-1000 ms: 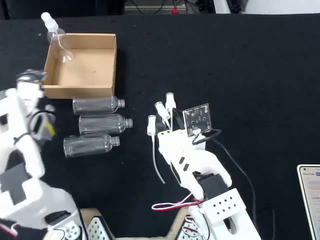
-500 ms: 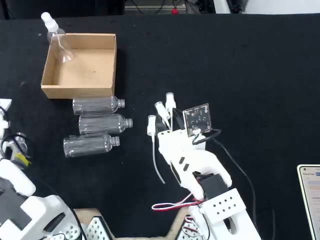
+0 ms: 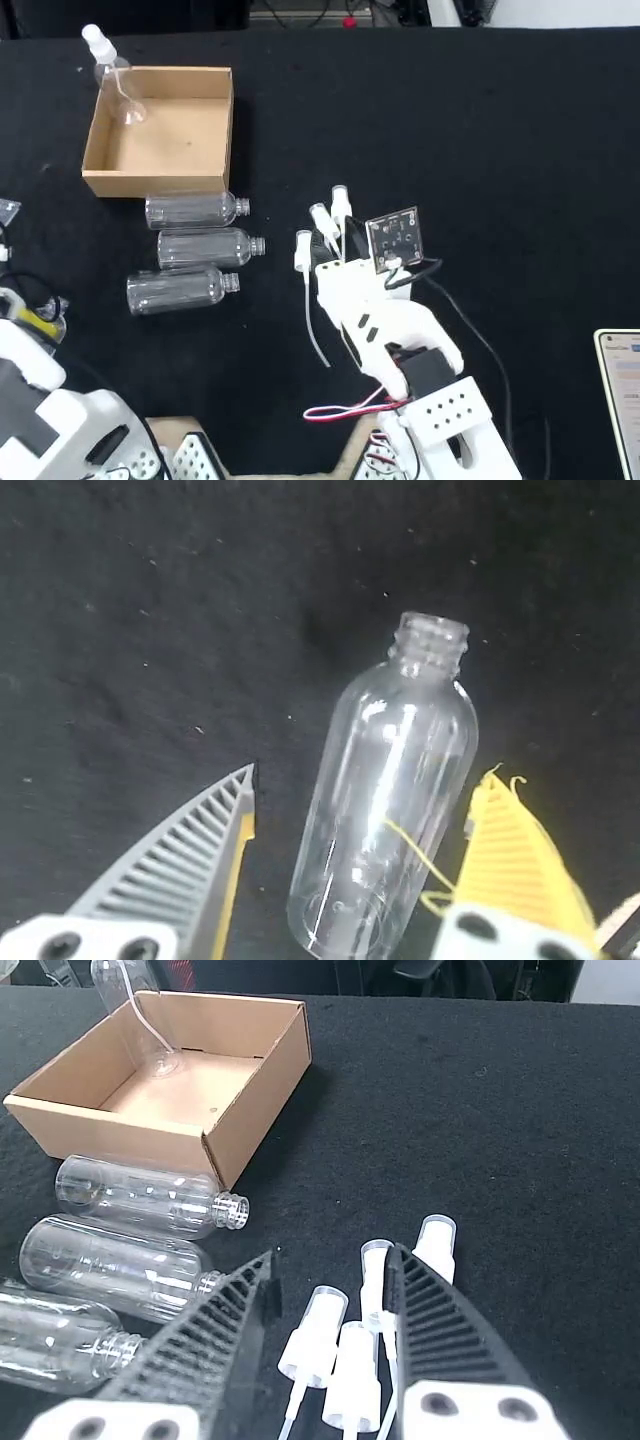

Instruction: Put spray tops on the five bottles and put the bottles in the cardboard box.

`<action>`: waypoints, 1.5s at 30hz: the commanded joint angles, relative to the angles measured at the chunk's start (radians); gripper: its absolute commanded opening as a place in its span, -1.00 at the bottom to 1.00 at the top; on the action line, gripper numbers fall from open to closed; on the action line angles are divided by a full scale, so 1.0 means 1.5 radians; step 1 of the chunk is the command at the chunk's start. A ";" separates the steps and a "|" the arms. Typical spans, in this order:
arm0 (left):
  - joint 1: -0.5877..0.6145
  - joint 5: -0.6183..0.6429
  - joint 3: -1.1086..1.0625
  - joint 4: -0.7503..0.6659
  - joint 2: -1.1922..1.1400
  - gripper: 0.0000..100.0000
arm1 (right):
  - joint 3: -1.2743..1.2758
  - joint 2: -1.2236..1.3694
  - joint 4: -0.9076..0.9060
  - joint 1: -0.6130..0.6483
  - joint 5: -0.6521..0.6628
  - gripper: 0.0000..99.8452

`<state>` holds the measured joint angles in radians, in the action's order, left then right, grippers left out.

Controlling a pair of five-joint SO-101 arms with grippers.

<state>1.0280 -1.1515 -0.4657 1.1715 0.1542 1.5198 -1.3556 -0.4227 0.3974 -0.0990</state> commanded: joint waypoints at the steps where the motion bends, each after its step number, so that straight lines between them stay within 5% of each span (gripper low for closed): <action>1: -0.026 -0.009 0.047 -0.009 0.002 -0.34 | -0.008 -0.011 0.017 0.006 -0.001 -0.66; 11: -0.084 -0.062 0.036 -0.009 0.002 -0.35 | -0.002 -0.012 0.020 0.006 -0.001 -0.66; 19: -0.077 -0.066 -0.051 -0.111 0.002 -0.35 | -0.002 -0.012 0.021 0.006 -0.001 -0.66; 45: -0.060 -0.109 -0.100 -0.110 0.002 -0.35 | -0.003 -0.012 0.021 0.006 -0.001 -0.66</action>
<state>0.9314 -1.3065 -0.6237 1.0088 0.1527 1.5259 -1.3556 -0.4227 0.3974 -0.0990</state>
